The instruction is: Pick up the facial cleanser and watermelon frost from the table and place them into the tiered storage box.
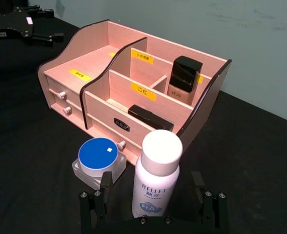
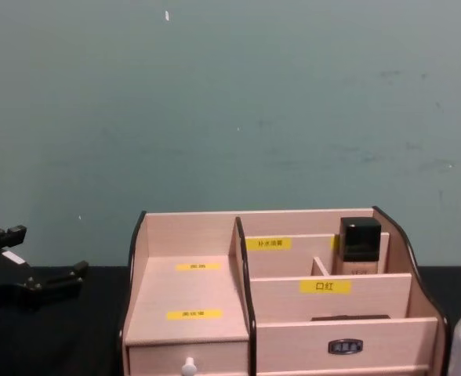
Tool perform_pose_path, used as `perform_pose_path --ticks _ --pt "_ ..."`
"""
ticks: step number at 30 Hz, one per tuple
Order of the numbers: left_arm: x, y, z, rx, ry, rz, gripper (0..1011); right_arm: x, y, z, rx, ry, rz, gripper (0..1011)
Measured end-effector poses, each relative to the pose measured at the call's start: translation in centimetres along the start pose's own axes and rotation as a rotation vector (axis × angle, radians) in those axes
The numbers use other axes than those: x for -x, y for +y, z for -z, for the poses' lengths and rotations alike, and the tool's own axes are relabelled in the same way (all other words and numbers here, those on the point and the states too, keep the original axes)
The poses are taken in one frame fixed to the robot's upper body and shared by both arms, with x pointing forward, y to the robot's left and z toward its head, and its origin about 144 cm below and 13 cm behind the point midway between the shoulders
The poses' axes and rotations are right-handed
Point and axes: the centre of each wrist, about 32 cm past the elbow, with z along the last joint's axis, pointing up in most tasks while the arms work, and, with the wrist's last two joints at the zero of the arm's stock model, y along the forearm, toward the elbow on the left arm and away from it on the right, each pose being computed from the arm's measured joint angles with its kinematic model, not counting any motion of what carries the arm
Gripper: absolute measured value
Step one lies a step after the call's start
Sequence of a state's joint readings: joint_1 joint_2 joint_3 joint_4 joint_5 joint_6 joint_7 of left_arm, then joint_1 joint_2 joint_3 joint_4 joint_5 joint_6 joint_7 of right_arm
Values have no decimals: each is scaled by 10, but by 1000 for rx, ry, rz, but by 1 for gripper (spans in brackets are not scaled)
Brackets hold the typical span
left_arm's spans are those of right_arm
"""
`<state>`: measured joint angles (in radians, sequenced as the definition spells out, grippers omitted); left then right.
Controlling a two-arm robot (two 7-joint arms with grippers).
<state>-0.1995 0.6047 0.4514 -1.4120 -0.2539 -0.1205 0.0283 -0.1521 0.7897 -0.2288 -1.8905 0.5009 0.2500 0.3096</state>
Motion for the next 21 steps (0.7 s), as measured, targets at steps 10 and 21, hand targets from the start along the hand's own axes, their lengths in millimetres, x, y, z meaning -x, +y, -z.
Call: perform_pose_path --ticks 10,21 --pt "0 0 0 0 0 0 1001 -1 12 4 2 14 0 1000" --pt "0 0 0 0 0 0 1001 -4 25 7 -13 22 3 1000"
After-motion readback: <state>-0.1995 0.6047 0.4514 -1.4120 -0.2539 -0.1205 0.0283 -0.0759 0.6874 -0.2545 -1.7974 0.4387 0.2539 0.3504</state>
